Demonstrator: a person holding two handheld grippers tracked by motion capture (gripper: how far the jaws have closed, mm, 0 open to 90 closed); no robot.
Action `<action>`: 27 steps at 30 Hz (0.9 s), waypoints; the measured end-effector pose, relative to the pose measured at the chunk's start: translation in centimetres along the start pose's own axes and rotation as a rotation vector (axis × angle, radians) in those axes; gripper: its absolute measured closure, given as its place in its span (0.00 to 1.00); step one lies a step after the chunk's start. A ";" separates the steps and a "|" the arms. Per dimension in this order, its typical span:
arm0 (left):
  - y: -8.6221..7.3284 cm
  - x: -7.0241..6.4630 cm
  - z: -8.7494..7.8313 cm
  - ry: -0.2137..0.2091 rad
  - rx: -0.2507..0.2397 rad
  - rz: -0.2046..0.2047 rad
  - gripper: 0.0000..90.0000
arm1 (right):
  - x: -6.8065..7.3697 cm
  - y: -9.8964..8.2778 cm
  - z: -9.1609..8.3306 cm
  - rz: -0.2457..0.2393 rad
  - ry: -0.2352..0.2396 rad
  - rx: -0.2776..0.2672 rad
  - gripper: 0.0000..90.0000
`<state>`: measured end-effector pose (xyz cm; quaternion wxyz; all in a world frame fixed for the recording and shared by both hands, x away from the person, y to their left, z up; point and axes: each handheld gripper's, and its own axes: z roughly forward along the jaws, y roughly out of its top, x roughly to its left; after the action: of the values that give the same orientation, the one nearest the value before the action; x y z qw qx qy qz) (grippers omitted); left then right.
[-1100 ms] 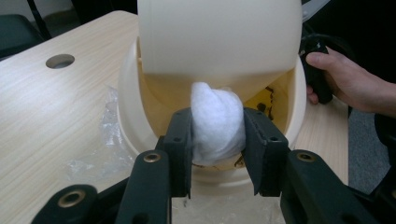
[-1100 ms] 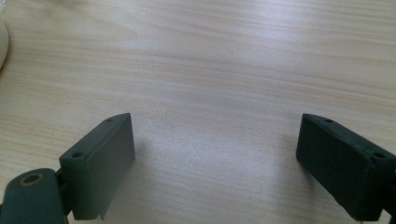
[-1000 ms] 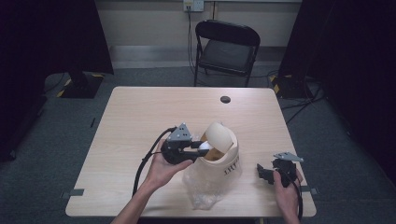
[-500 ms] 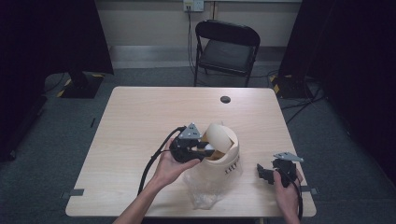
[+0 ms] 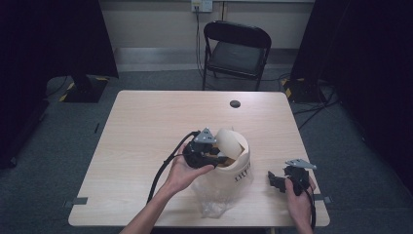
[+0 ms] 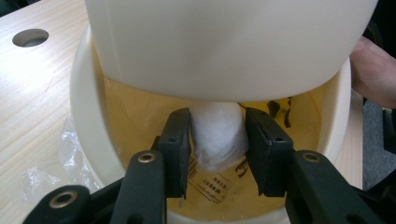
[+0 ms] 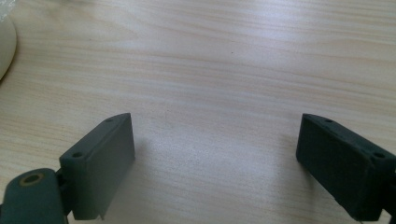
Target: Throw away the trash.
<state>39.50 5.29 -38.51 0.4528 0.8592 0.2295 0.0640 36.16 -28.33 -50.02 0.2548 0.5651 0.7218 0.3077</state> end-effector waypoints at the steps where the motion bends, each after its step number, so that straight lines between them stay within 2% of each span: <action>1: 0.0 0.0 0.0 0.003 0.002 -0.001 0.68 | 0.0 0.0 0.0 0.000 0.000 0.000 0.12; 5: 0.0 0.1 -0.1 0.010 -0.015 -0.006 0.65 | 0.0 0.0 0.0 0.000 0.000 0.000 0.12; 11: 0.1 0.0 -0.3 0.014 -0.009 0.005 0.61 | 0.0 0.0 0.0 0.000 0.000 0.000 0.12; 15: 0.0 -0.1 -0.4 0.005 -0.022 0.004 0.57 | 0.0 0.0 0.0 0.000 0.000 0.000 0.12; 18: 0.0 -0.3 -0.8 0.013 -0.031 0.006 0.51 | 0.0 0.0 0.0 0.000 0.000 0.000 0.12; 20: -0.1 -0.4 -1.3 0.014 -0.058 0.001 0.50 | 0.0 0.0 0.0 0.000 0.000 0.000 0.12; 23: -0.3 -0.4 -1.8 0.027 -0.061 0.006 0.52 | 0.0 0.0 0.0 0.000 0.000 0.000 0.12; 27: -0.5 -0.3 -2.6 0.024 -0.078 0.007 0.51 | 0.0 0.0 0.0 0.000 0.000 0.000 0.12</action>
<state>38.27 7.37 -37.39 0.4829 0.8409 0.2292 0.0847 36.15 -28.32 -50.02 0.2549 0.5651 0.7218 0.3077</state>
